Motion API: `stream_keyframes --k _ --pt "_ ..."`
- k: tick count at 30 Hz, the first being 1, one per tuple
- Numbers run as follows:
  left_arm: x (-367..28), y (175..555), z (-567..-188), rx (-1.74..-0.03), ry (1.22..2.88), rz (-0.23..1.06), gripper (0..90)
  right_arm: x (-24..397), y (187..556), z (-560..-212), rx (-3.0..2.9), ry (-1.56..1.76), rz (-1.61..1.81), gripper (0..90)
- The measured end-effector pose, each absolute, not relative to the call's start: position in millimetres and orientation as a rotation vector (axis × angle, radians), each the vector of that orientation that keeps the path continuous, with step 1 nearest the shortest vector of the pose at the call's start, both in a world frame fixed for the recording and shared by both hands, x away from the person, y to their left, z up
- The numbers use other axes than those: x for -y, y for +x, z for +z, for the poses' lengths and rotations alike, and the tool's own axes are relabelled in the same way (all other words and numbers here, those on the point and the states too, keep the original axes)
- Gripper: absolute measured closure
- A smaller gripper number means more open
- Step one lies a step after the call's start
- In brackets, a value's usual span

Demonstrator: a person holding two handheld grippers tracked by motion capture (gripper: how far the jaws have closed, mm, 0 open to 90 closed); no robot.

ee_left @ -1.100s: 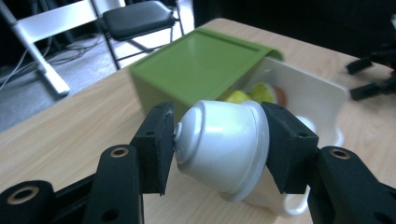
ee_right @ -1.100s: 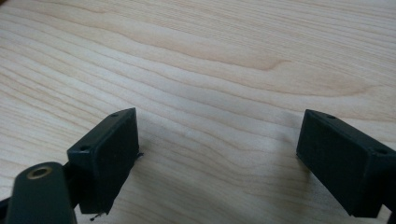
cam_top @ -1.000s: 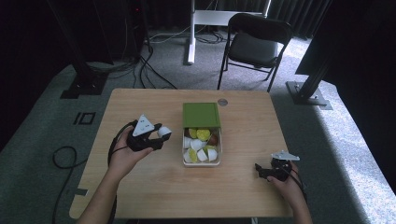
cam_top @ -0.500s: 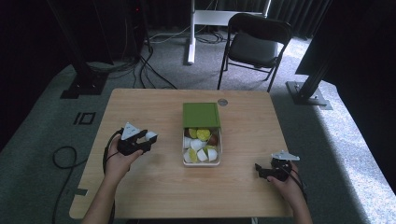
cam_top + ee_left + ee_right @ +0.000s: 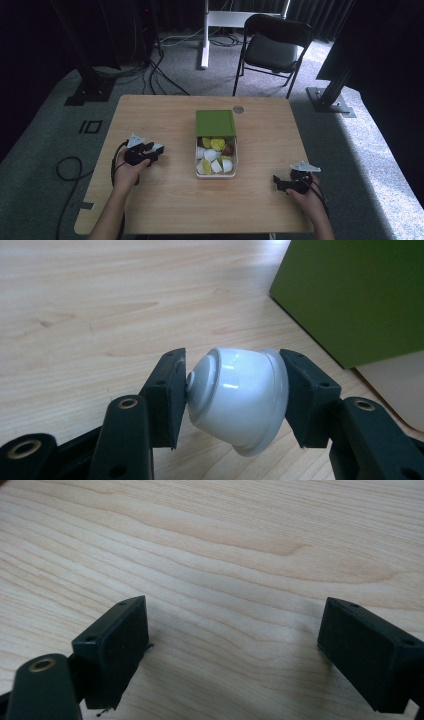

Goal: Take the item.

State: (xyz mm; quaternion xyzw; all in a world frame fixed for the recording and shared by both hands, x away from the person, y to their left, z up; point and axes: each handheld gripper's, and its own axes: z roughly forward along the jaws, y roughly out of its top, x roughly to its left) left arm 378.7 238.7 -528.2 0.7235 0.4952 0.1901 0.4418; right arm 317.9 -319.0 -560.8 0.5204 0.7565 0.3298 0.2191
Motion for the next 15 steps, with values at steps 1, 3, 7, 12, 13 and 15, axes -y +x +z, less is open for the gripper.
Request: stream_keyframes --k 1,3,7,12,13,15 --pt "-238.7 378.9 -529.2 -1.231 1.796 0.467 48.7 319.1 317.9 -560.8 -2.093 1.439 0.913 12.6" --pt "-238.7 379.7 -531.9 -1.234 1.789 0.462 48.7 319.0 317.9 -560.8 -2.093 1.440 0.913 12.6" --pt "-236.9 380.0 -534.3 -1.228 1.782 0.462 48.7 319.0 317.9 -560.8 -2.093 1.440 0.913 12.6" --pt "-234.1 379.7 -538.6 -1.244 1.811 0.453 48.6 319.0 317.9 -560.8 -2.093 1.440 0.912 12.6" --pt "-234.1 379.8 -539.2 -1.248 1.818 0.455 48.6 319.0 317.9 -560.8 -2.093 1.440 0.913 12.6" --pt "-235.1 379.8 -540.6 -1.257 1.807 0.452 48.4 319.0 317.9 -560.8 -2.093 1.440 0.913 12.6"
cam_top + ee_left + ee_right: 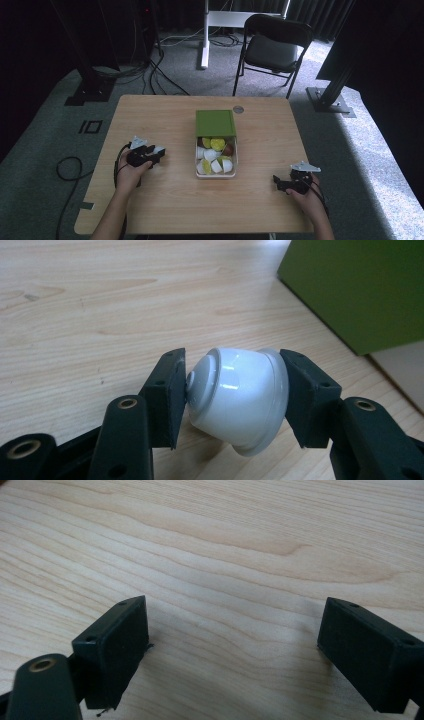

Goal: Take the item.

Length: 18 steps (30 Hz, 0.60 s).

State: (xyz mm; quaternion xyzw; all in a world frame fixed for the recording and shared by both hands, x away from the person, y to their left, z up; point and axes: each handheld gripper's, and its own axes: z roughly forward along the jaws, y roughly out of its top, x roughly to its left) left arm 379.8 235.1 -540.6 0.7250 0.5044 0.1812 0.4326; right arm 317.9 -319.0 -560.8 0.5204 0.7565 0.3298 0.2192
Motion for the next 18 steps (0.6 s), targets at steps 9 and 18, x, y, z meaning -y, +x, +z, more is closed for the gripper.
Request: stream_keyframes --k 9,18 --pt "-237.2 380.9 -543.2 -1.263 1.819 0.432 37.5 319.0 317.9 -560.8 -2.093 1.440 0.913 12.6" --pt "-243.0 374.6 -544.1 -1.236 1.795 0.427 21.3 319.0 317.9 -560.8 -2.093 1.439 0.913 12.6"
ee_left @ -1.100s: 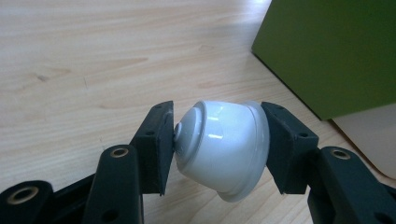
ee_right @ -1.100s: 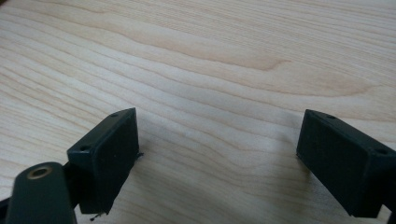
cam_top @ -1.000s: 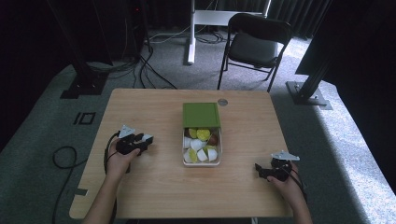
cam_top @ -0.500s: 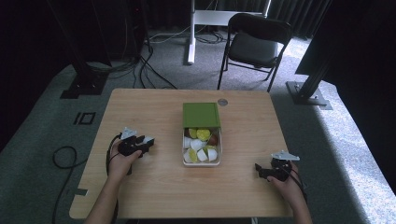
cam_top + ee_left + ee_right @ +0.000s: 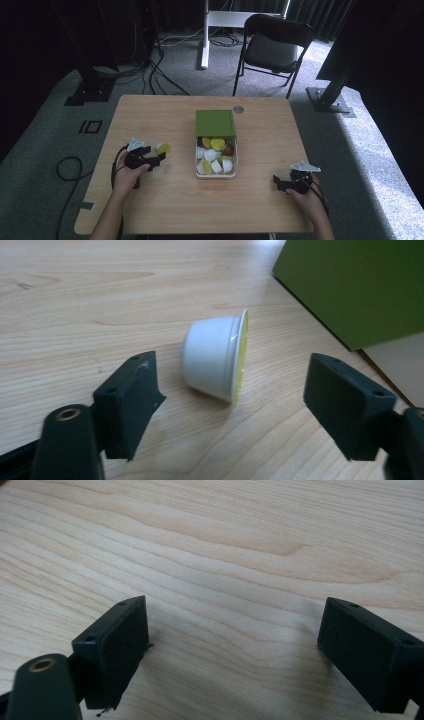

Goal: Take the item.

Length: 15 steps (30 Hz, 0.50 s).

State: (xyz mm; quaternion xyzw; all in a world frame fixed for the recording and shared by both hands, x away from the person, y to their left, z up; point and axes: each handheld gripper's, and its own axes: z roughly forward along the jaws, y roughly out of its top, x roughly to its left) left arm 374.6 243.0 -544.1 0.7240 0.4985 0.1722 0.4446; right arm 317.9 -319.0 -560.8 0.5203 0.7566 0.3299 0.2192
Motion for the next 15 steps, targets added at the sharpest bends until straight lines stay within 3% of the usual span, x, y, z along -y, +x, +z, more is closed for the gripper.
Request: stream_keyframes --k 15 --pt "-259.0 335.8 -538.8 -1.161 1.824 0.438 18.9 319.0 317.9 -560.7 -2.093 1.441 0.913 12.6"
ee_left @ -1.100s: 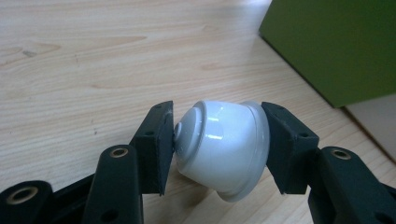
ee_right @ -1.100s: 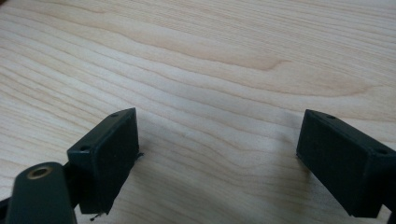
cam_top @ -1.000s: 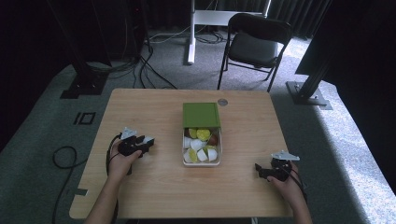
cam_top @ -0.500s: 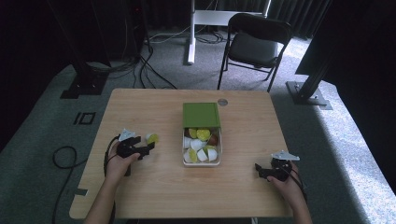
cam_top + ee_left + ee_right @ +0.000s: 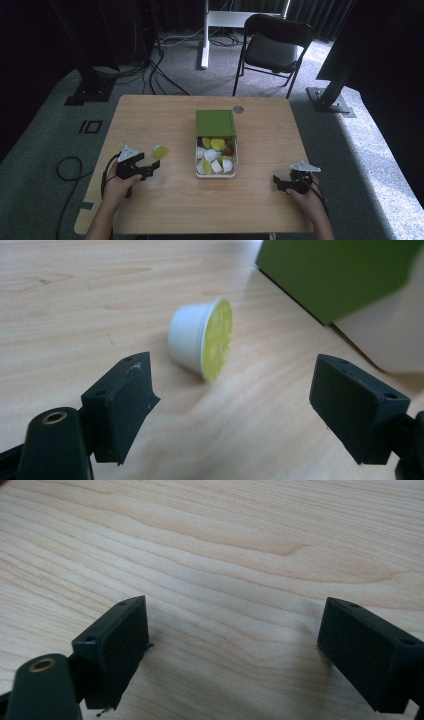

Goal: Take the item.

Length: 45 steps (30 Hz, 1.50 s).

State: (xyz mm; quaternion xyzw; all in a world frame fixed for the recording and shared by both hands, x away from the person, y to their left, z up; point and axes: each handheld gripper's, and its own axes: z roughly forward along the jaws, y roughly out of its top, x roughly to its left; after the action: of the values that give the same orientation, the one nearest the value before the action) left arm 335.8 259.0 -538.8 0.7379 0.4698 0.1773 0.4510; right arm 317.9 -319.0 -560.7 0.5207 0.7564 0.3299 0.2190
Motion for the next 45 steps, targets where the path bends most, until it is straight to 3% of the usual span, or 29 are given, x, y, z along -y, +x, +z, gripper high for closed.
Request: stream_keyframes --k 20,45 --pt "-267.6 287.1 -549.6 -0.936 1.956 0.377 18.9 319.0 317.9 -560.7 -2.093 1.441 0.912 12.6" --pt "-274.8 271.4 -554.2 -0.820 2.234 0.362 18.4 319.0 317.9 -560.7 -2.093 1.441 0.913 12.6"
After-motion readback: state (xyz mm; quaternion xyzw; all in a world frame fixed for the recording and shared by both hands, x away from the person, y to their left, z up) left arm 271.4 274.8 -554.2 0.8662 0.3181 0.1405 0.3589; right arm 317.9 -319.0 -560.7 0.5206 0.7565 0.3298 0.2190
